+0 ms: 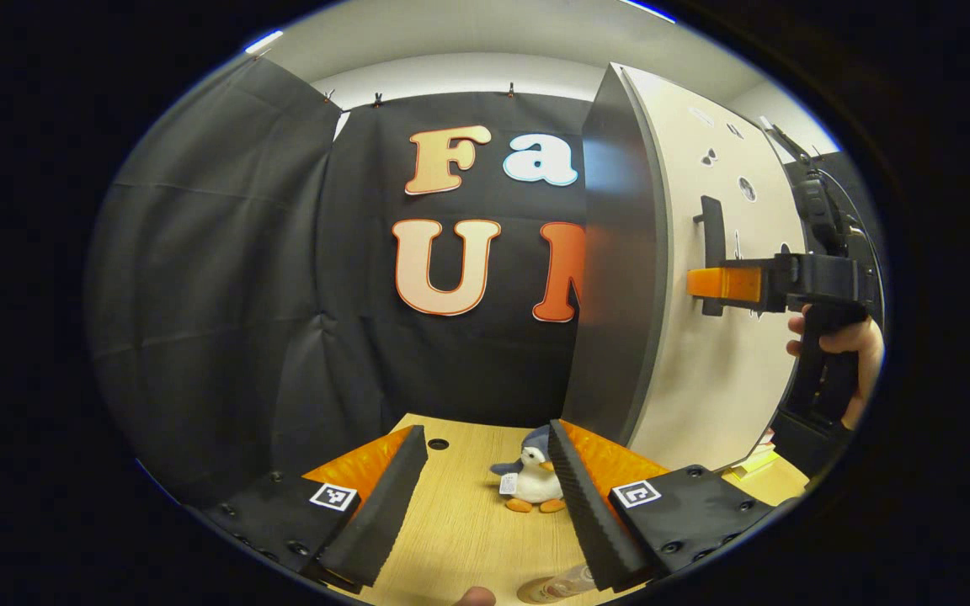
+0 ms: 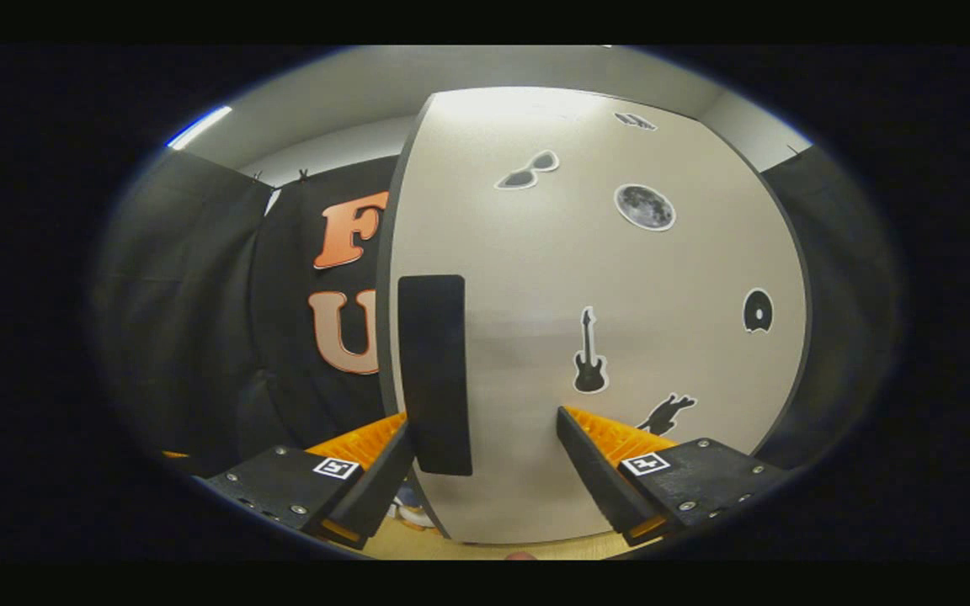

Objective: Open the cabinet door with the right hand, grasp the bottle in the cabinet with the left hand and place it on the coaster, then close the cabinet door with the right hand.

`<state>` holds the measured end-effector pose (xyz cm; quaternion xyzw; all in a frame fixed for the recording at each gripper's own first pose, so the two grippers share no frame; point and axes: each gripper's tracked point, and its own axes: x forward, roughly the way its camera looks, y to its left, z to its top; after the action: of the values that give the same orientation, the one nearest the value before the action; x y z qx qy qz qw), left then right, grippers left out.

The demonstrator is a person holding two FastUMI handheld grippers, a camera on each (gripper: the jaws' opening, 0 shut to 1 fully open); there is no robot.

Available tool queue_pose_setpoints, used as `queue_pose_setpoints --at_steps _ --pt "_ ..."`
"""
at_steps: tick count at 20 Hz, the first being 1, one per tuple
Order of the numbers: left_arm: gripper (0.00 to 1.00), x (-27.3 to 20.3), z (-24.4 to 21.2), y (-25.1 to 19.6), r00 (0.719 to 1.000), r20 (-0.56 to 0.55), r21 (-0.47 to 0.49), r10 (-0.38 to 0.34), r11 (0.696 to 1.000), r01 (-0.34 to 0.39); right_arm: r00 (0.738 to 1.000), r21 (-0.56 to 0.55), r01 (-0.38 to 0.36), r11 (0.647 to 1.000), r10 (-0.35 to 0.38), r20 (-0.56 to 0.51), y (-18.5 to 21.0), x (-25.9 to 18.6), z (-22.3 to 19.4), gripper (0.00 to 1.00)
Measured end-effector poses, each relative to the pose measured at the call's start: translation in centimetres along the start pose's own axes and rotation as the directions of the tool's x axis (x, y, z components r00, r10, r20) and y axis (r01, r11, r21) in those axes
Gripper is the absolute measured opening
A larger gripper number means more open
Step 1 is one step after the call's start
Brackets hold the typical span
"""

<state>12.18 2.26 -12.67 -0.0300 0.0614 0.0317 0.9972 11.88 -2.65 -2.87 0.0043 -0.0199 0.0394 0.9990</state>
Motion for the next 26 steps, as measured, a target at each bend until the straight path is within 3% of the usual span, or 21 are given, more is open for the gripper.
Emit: queue_pose_setpoints --at_steps 4,11,21,26 --pt "0.95 -0.8 1.3 -0.8 1.0 0.015 0.004 -0.001 1.0 0.001 1.0 -0.007 0.026 1.0 -0.026 0.013 0.0 -0.1 -0.1 0.97" --pt "0.95 -3.5 3.6 -2.5 0.999 0.052 0.008 -0.014 1.0 0.014 1.0 0.068 -0.021 0.997 0.022 -0.011 -0.1 -2.4 0.3 0.97" --pt "0.94 -9.9 6.3 -8.2 0.994 0.084 0.023 -0.072 0.997 0.07 1.0 -0.015 0.024 1.0 -0.024 -0.013 -4.4 -18.4 1.5 0.98" --pt "0.95 -12.9 7.2 -10.7 0.991 0.091 0.024 -0.101 0.995 0.1 0.999 0.013 0.054 0.998 -0.054 0.005 -6.2 -25.2 2.1 0.98"
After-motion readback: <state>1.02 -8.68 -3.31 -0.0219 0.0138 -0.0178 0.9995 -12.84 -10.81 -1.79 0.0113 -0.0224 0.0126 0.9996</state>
